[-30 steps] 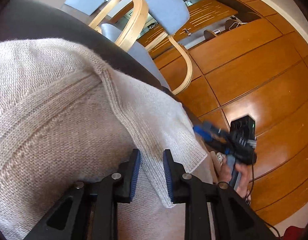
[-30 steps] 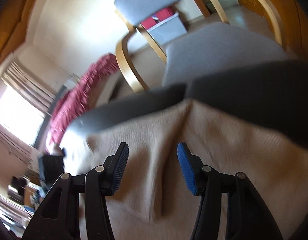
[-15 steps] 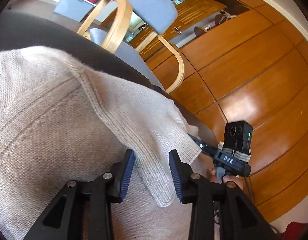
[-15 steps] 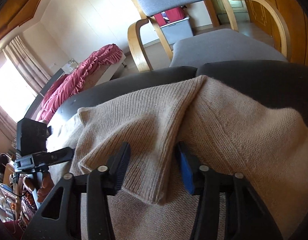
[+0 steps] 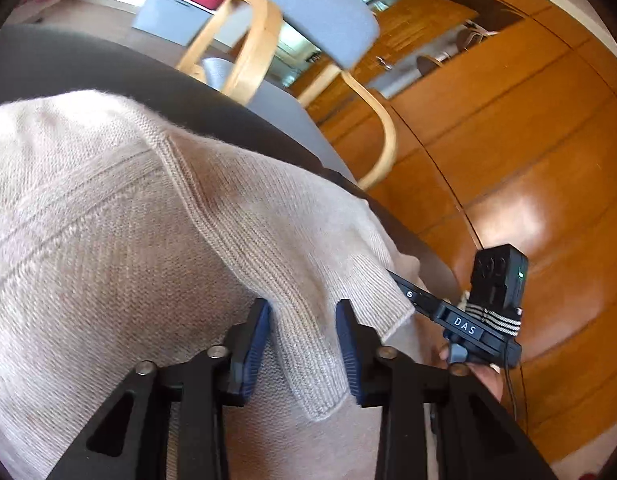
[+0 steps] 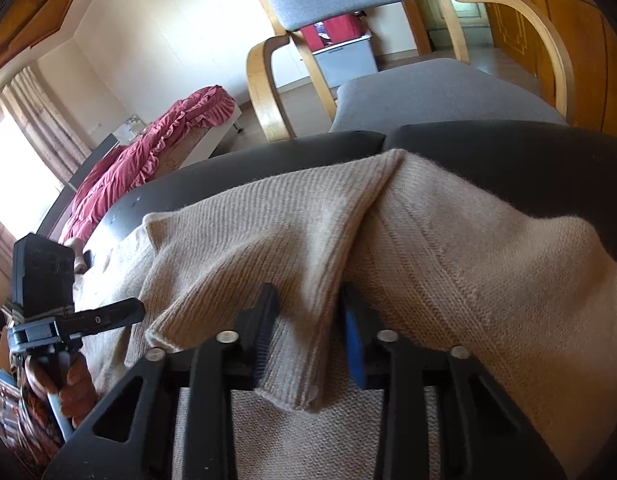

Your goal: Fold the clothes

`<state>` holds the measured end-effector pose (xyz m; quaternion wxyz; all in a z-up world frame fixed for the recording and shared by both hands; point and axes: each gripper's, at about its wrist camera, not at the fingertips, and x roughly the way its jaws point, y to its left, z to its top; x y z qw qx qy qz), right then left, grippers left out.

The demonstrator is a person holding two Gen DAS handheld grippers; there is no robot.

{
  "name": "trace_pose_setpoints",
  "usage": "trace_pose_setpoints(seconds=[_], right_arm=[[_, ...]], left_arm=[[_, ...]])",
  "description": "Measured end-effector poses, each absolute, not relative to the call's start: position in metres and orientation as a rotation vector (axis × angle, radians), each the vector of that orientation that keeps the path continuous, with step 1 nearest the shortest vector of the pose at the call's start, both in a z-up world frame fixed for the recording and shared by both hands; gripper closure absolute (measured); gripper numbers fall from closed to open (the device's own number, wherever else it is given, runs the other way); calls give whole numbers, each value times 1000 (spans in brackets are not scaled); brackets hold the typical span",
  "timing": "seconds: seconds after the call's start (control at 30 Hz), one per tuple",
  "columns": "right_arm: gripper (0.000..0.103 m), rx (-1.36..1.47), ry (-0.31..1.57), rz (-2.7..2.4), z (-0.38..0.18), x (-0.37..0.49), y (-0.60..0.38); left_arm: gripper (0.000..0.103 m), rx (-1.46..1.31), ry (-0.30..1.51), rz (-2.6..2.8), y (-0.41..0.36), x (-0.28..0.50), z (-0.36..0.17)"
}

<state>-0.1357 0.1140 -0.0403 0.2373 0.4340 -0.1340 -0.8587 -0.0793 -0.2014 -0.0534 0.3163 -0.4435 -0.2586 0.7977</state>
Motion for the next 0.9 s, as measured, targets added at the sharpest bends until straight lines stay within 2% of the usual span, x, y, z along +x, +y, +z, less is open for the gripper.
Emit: trace_pose_setpoints(seconds=[0.13,0.33,0.57,0.73,0.9], right_arm=[[84,1188,-440,-2334,-43,-137,121],[94,1136,-420,-2334,-34,-132,118],[94,1082,-531,-2226,-28,-127,121],[96,1060,-592,-2132,-24,-123,118],[96,1142,-500,-2131,-29,-124,109]], left_arm=[[92,-1096,-622,2080,-197,-73,-50],[93,-969,-818,2036,-229,-76,-50],[93,-892,-946,2009,-258,-84,-50],[93,-906,-870,2025,-261,-83,-46],[93,-1116,-675,2167,-247,-91,-56]])
